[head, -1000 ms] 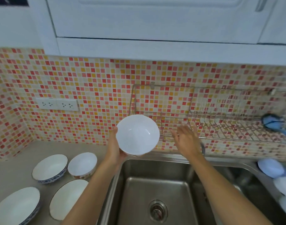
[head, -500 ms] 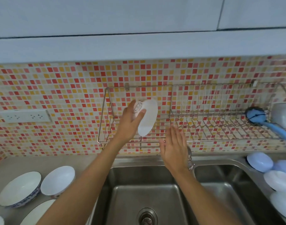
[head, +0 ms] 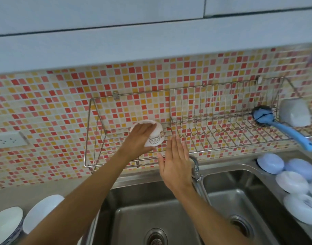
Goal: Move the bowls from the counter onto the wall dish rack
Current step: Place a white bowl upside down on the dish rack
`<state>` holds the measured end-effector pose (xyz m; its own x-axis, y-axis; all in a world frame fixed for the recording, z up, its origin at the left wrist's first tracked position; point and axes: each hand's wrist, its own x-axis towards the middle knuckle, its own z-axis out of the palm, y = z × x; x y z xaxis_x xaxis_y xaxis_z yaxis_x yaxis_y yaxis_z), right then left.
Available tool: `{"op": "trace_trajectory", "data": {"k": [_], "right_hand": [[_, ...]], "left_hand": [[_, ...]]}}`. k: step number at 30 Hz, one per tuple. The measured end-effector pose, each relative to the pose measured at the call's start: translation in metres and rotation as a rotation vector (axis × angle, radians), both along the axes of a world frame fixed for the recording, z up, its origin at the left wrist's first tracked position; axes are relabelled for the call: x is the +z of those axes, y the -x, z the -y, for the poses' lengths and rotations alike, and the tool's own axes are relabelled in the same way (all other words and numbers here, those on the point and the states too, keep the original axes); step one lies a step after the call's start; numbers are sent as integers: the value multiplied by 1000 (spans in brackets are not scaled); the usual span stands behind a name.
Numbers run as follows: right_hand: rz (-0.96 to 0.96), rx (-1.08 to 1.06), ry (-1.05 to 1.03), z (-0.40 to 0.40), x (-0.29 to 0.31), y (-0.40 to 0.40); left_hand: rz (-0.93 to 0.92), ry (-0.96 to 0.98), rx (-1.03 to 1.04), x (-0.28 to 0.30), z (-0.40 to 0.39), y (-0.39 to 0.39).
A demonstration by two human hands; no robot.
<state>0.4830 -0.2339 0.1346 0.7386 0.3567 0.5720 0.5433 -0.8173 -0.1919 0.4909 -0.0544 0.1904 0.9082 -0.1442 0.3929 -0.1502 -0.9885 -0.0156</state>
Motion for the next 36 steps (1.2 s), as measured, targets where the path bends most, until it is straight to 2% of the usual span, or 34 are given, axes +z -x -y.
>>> {"op": "trace_trajectory", "data": {"k": [4,6,10,13,15,17,25,31,34,36], "right_hand": [[14,-10,-8,0,-1,-1],[14,-10,-9,-1,-2,0],[8,-10,-1,-1,-2,1],[1,-13,5,0,0,1],[-3,-13,6,-1,-1,1],[-3,-13,6,-1,-1,1],[-13,-20,-6,-1,0,3],[-51,-9,12,1,2,5],[-77,1,23,2,4,4],[-96,-2,23,2,4,4]], "left_hand": [[-36,-33,-26,-3,-1,-5],[-70,9,-32,-4,-1,-5],[-90,205,-10,-3,-2,0],[-24,371,138,0,-6,5],[-72,420,224,-2,-7,9],[-131,457,216,-5,-6,11],[-165,536,63,-11,4,-5],[-165,477,99,-11,4,-4],[-58,564,156,2,7,12],[9,545,154,7,12,35]]}}
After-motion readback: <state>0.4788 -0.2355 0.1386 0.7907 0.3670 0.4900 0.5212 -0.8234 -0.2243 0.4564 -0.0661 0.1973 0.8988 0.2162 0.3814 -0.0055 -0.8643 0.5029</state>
